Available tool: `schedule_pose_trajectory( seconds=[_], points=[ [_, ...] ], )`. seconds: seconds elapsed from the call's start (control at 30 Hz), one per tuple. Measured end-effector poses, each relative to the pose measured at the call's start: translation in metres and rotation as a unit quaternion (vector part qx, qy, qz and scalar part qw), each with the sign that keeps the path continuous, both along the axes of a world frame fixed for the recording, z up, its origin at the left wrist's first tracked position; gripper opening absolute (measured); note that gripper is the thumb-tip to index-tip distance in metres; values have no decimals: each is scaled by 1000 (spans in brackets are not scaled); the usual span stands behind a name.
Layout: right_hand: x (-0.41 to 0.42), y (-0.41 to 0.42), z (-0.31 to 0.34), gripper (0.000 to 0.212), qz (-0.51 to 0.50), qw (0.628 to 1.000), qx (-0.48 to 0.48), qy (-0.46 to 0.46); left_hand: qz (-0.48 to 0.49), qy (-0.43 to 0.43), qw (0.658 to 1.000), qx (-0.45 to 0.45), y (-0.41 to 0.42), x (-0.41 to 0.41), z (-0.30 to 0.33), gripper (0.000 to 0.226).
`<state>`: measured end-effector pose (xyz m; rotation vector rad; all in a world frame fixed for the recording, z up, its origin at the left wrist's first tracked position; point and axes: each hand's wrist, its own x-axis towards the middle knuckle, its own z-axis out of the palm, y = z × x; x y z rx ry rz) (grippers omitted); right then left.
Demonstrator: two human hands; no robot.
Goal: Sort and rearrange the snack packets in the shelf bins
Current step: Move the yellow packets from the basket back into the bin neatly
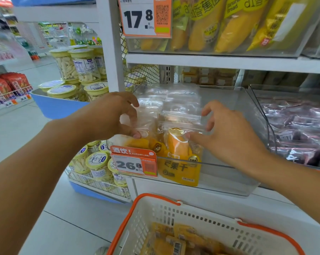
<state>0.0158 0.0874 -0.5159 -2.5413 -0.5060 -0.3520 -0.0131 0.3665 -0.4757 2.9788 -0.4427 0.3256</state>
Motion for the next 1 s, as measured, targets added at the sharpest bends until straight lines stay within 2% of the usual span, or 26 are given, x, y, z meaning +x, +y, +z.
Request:
schedule_pose_trajectory(
  seconds=[0.03,0.1,0.17,0.23,0.27,0.33,0.43,0.5,0.6,0.67,0.73,0.83,0.93,1.0],
  points=[
    [-2,1,4,52,10,1000,0,-27,-6,-6,1000,-5,-1,-1,-1,32],
    [-4,3,10,44,56,995,-26,-81,-12,-13,1000,-11,-4,-2,-1,30],
    [-2,12,16,35,126,983,-103,-83,-10,-17,1000,-17,-6,-4,0,29],
    [4,32,19,36,192,969,-153,-38,-9,-25,999,-20,-8,-7,0,30],
    [6,45,20,37,211,966,-146,-12,-8,-29,999,-18,-9,-9,-1,30],
    [15,69,22,32,230,964,-126,34,-6,-38,999,-11,-10,-12,-2,32],
    [27,93,30,25,241,943,-138,184,0,-56,998,-20,-9,-19,-1,39],
    [31,102,33,19,232,935,-145,225,5,-69,997,-34,-8,-22,-1,47],
    [30,110,32,13,215,944,-38,248,3,-72,996,-52,-5,-25,-2,56],
    [24,113,27,18,189,947,58,252,-2,-70,996,-53,-2,-24,-4,53],
    [20,113,20,23,150,950,100,256,-6,-61,997,-50,0,-23,-5,48],
    [17,106,15,21,133,945,34,298,-10,-41,998,-45,-2,-21,-7,34],
    [14,93,17,8,164,909,4,382,7,-23,1000,-16,-3,-19,-7,17],
    [10,84,21,12,215,875,25,433,31,-10,999,-6,-4,-19,-5,18]
  ],
)
